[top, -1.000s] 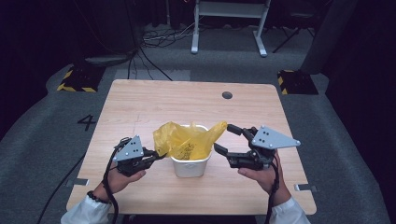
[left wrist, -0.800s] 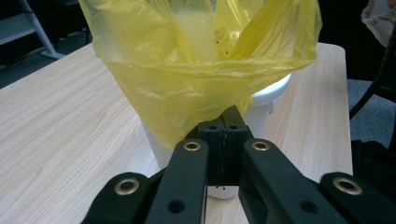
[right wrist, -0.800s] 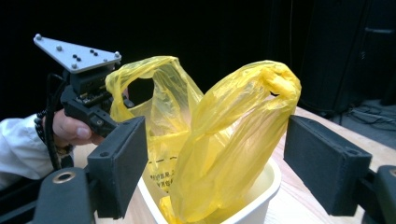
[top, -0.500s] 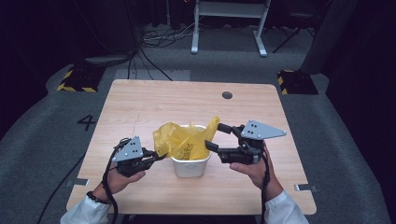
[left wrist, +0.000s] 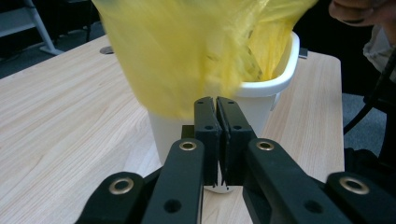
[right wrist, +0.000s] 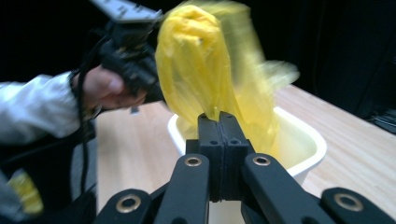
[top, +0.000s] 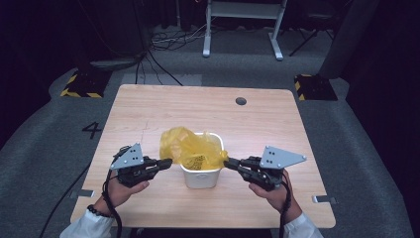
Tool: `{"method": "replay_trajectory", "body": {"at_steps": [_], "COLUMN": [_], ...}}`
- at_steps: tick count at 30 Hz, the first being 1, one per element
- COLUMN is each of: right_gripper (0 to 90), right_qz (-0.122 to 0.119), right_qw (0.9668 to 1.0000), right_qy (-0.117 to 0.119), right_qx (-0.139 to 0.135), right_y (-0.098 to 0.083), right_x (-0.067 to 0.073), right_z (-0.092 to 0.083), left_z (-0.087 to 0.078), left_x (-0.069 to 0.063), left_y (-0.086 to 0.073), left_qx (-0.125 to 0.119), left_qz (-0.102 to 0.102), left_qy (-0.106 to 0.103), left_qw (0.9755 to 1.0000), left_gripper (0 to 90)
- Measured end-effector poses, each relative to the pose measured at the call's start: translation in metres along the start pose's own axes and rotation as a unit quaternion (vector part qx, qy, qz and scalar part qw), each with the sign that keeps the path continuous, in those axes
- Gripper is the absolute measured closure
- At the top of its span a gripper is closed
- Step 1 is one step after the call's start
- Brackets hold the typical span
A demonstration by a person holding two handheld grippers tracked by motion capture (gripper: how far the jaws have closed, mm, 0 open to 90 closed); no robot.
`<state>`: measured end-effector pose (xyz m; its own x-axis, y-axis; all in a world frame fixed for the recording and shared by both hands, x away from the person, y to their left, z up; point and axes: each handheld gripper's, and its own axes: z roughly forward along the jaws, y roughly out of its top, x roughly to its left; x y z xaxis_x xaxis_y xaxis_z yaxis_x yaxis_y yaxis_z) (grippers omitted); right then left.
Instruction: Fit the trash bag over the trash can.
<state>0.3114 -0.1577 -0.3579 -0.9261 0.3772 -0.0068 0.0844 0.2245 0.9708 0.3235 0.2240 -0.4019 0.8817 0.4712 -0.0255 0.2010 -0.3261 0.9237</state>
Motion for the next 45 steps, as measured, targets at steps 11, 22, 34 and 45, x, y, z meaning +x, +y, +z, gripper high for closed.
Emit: {"method": "replay_trajectory", "body": {"at_steps": [11,22,34,45], "right_gripper": [90.0,90.0,90.0,90.0], "right_qz": [-0.042,-0.047,-0.050,-0.010], "right_qw": [0.9975,0.9945,0.9898,0.9923], "right_qy": [0.045,0.057,0.070,0.050], "right_qx": [0.036,0.074,0.113,0.113], "right_y": [-0.021,-0.029,-0.037,-0.060], "right_x": [0.012,0.016,0.015,-0.001], "right_z": [-0.010,0.003,0.007,0.006], "left_z": [-0.011,-0.009,-0.002,-0.024], "left_x": [-0.001,0.001,0.006,0.014], "left_y": [0.006,0.046,0.051,0.000], "left_qx": [-0.004,-0.078,-0.057,-0.044], "left_qz": [0.001,0.010,0.035,-0.042], "left_qy": [0.015,0.030,-0.011,-0.034], "left_qw": [0.9999,0.9964,0.9977,0.9976], "left_gripper": [63.6,19.6,87.9,90.0]}}
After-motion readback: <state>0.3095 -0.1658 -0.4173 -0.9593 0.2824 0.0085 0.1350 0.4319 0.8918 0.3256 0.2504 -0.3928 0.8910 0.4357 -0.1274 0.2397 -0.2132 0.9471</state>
